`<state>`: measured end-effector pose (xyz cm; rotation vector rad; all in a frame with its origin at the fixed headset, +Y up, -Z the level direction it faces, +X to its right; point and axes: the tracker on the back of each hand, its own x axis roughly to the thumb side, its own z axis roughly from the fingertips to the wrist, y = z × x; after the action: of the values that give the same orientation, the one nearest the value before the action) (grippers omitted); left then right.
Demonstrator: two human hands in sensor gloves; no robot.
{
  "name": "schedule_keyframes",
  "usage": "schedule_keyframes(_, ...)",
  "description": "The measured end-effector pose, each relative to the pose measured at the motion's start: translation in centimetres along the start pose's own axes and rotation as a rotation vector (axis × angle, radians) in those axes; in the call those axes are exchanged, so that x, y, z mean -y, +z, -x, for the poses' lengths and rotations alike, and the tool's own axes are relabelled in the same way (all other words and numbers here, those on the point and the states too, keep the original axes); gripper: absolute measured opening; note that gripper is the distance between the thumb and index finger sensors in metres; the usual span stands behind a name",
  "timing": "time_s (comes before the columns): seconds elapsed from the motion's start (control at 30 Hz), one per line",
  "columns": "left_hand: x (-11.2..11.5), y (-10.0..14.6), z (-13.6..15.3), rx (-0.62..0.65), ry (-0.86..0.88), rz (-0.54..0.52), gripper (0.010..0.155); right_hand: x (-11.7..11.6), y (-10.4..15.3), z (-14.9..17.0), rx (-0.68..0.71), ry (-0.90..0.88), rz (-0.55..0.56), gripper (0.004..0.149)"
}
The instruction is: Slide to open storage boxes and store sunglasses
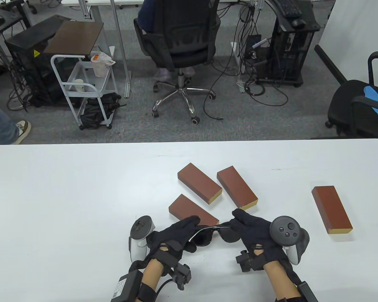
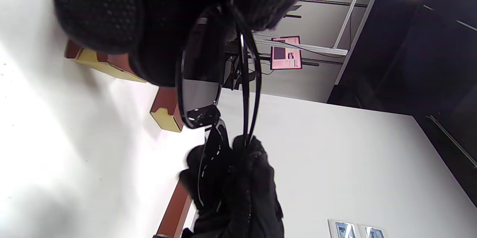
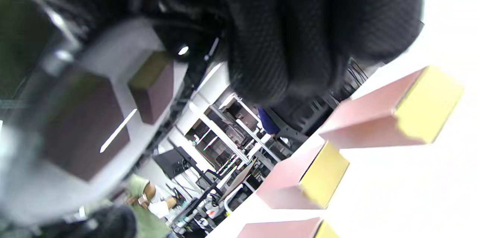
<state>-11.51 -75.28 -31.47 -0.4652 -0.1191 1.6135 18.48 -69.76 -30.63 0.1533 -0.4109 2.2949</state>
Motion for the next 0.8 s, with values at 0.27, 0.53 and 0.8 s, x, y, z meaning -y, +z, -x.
schedule_keyframes(0.27, -0.6, 0.0, 0.2, -0.004, -0.081, -0.021, 0.052, -1.6, 0.9, -3.8, 0.426, 0.312, -0.098, 0.046)
schedule_keyframes(0.53, 0.0, -0.2, 0.3, -0.001, -0.143, 0.026, 0.052, -3.7, 2.2, -6.2, 0.563, 0.597, -0.107, 0.038)
schedule_keyframes(0.8, -0.9, 0.5, -0.8, 0.004, -0.274, -0.093, 0.052, -4.3, 2.0, -6.0, 0.506, 0.582, -0.222, 0.038)
